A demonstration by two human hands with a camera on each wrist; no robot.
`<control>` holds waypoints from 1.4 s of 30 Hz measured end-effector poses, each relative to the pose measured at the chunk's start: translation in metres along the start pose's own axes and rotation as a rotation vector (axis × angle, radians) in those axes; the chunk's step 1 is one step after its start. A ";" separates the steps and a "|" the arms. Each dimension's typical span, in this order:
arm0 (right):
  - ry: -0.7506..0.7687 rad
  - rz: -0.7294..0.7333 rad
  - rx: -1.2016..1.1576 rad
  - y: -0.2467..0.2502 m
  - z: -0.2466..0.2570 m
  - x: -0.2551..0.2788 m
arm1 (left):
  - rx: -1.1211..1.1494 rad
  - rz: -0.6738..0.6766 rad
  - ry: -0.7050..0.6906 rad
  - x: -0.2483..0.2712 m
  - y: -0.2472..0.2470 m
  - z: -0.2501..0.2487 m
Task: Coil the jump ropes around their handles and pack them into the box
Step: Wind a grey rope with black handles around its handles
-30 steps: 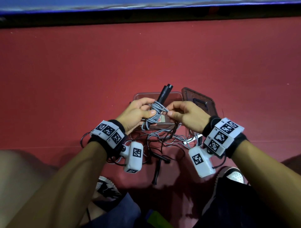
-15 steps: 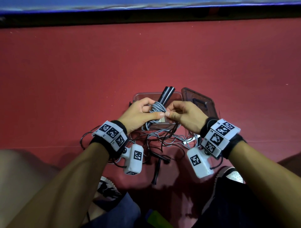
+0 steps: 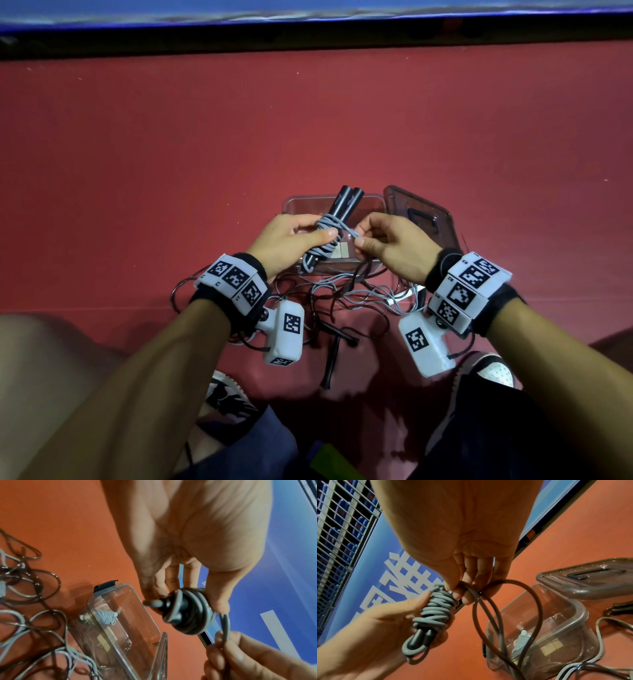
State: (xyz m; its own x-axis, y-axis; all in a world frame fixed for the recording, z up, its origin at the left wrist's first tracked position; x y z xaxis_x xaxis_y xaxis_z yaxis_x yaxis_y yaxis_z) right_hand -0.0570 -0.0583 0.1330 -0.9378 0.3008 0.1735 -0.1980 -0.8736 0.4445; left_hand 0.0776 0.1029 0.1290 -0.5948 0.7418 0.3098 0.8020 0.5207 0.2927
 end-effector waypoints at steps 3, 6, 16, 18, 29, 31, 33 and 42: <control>-0.021 -0.020 0.064 0.000 -0.002 -0.001 | 0.074 0.016 0.058 -0.001 -0.001 0.002; -0.004 -0.014 -0.003 0.000 -0.003 -0.002 | 0.143 0.053 0.100 0.001 -0.001 0.002; -0.039 -0.061 -0.277 0.000 0.011 0.004 | 0.198 0.127 0.006 0.003 -0.004 -0.002; -0.061 -0.066 -0.247 -0.003 0.009 0.004 | 0.128 0.115 -0.013 0.001 -0.006 -0.001; -0.037 -0.082 -0.160 -0.007 0.007 0.001 | -0.032 0.064 -0.063 0.000 -0.010 0.002; -0.010 -0.046 -0.132 -0.004 0.009 0.000 | 0.009 0.067 -0.037 0.000 -0.009 0.002; 0.008 -0.002 -0.095 -0.003 0.009 -0.001 | 0.041 0.076 -0.008 0.000 -0.009 0.003; 0.025 -0.076 -0.031 -0.001 0.000 -0.004 | 0.210 0.146 0.062 0.001 -0.009 0.002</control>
State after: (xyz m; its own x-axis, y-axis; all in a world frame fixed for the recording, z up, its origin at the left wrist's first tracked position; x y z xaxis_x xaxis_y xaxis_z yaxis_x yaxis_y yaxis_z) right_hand -0.0533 -0.0591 0.1319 -0.9266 0.3571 0.1182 -0.2769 -0.8603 0.4280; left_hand 0.0699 0.0992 0.1248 -0.4689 0.7917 0.3915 0.8698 0.4910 0.0489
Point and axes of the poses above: each hand's wrist, its own x-axis away from the middle knuckle, its own y-axis out of the back of the hand, z = x × y, the point moved 1 cm from there along -x, towards the middle knuckle, and after that the axes turned 5 degrees about -x, right-handed, at the moved point
